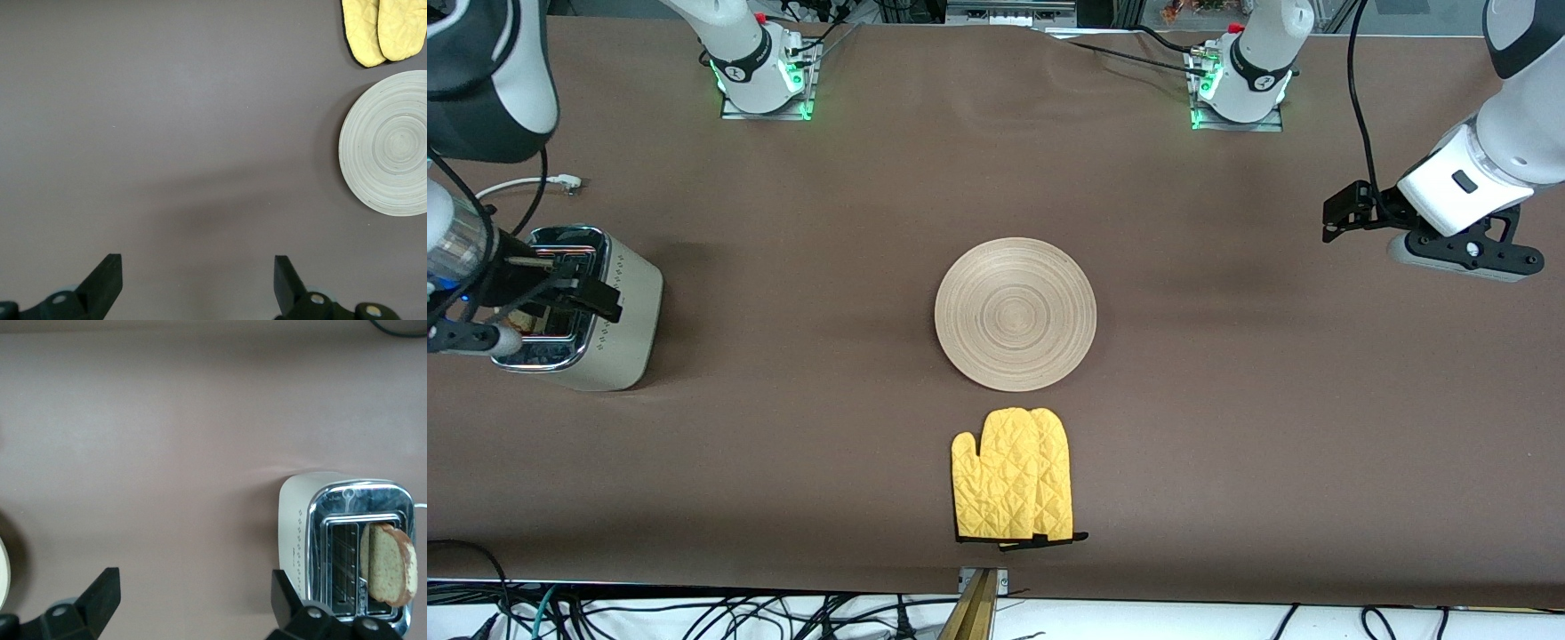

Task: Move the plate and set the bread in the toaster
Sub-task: 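Open the right gripper and raise it away from the toaster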

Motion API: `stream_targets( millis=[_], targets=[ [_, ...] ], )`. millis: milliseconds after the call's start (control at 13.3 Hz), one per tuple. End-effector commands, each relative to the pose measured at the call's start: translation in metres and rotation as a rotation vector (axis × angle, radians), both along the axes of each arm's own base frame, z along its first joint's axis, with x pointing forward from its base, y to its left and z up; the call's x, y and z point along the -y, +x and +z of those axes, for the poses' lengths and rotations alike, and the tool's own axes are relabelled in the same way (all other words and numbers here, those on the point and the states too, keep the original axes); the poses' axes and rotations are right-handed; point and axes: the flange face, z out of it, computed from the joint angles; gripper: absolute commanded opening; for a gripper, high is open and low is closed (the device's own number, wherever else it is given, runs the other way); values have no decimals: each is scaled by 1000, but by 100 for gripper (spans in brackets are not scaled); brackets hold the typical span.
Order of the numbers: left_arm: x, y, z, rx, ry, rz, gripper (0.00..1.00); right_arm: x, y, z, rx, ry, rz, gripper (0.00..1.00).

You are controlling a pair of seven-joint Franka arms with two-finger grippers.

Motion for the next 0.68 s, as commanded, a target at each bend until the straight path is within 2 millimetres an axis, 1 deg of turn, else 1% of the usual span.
stream_targets(
  millis=[0, 75, 226, 301, 602],
  targets=[
    [0, 0, 2, 3, -24, 11, 100, 10, -30, 12, 11, 30, 17, 100],
    [0, 0, 2, 3, -24, 11, 100, 16, -33, 9, -1, 33, 39, 100],
    [-1, 0, 2, 3, -24, 13, 100, 20, -43, 5, -15, 39, 30, 100],
    [-1, 0, 2, 3, -24, 13, 100, 13, -50, 5, -15, 43, 34, 100],
    [-2, 1, 2, 3, -24, 14, 100, 17, -51, 5, -18, 40, 45, 100]
  ],
)
